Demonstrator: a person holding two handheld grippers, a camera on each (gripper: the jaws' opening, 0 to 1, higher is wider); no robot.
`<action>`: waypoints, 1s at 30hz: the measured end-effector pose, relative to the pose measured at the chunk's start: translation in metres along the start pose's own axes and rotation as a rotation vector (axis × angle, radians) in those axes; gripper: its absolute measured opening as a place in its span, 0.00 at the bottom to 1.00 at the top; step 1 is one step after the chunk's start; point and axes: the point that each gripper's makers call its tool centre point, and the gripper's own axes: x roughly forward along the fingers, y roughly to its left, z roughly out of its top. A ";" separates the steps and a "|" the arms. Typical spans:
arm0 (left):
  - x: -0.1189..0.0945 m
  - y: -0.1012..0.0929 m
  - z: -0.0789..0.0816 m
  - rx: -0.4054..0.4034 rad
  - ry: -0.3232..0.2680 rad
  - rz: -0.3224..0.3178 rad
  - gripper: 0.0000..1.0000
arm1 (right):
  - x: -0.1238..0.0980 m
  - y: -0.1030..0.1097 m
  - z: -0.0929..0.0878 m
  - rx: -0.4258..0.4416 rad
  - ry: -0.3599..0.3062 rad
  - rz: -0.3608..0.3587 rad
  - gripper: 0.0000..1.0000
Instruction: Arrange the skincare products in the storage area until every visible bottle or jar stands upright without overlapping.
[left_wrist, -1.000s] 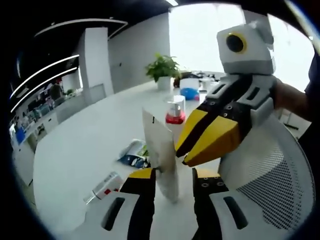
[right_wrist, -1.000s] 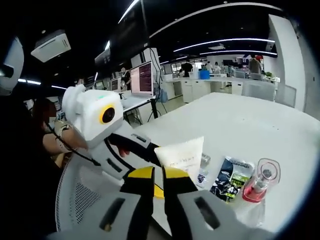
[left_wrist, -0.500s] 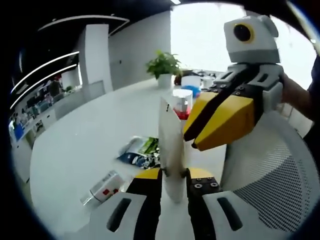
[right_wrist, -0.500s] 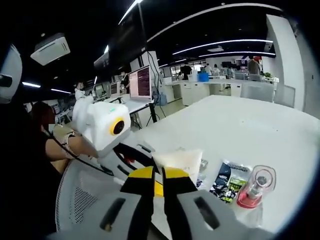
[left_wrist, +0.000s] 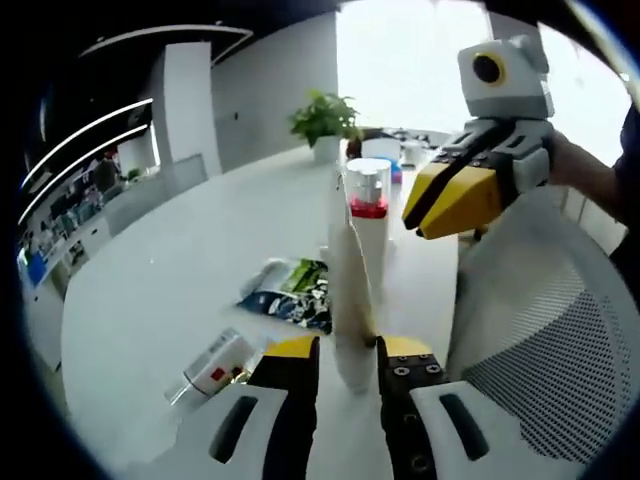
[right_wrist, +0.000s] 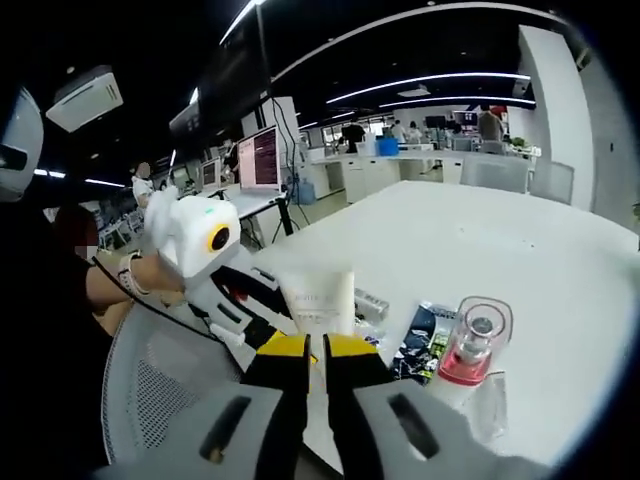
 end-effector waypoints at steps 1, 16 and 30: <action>0.001 0.001 0.000 0.004 0.000 -0.002 0.18 | -0.002 -0.002 -0.001 0.006 -0.001 -0.004 0.05; 0.006 0.000 -0.005 0.032 0.003 -0.041 0.17 | -0.026 -0.024 -0.018 0.052 0.016 -0.080 0.05; 0.011 -0.002 -0.001 0.096 -0.061 -0.072 0.13 | -0.031 -0.033 -0.022 0.063 0.019 -0.104 0.06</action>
